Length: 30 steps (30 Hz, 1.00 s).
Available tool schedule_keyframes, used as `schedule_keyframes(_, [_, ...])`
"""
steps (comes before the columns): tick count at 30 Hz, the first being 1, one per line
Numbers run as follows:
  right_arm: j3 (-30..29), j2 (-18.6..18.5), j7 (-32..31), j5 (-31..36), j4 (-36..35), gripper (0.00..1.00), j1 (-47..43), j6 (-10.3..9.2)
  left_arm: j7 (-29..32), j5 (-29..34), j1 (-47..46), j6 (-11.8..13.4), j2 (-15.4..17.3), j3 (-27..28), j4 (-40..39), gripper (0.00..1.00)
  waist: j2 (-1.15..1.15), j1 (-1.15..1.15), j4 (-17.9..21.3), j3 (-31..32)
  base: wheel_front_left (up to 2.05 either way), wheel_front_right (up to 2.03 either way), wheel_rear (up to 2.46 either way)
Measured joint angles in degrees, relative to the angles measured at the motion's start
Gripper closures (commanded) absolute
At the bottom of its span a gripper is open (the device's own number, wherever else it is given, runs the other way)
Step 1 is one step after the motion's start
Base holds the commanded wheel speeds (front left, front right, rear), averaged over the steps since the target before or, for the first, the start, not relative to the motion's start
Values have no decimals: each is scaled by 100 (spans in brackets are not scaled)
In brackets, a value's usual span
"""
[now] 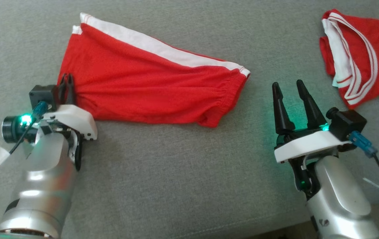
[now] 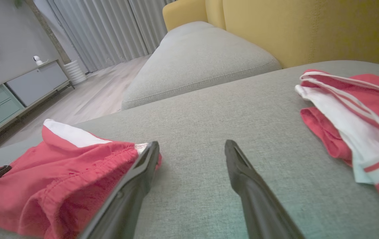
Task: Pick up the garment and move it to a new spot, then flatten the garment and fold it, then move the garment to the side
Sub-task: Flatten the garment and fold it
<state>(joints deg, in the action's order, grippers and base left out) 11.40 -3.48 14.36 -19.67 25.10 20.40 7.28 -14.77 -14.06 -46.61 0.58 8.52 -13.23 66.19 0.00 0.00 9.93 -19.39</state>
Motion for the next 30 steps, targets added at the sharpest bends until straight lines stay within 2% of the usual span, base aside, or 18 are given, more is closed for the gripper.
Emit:
schedule_keyframes(11, [118,2,0,-47,101,0,-1,0,-18,-77,301,-7,-4,49,-27,100,0,-1,-194,178,0,0,0])
schedule_keyframes(20, [170,3,0,-65,191,0,-17,0,-43,-213,552,-13,-19,187,8,100,0,0,-186,334,0,0,0])
schedule_keyframes(30, [24,3,0,-91,254,0,-351,0,-44,-310,1370,-4,-167,369,-476,100,0,-1,-357,678,0,0,0])
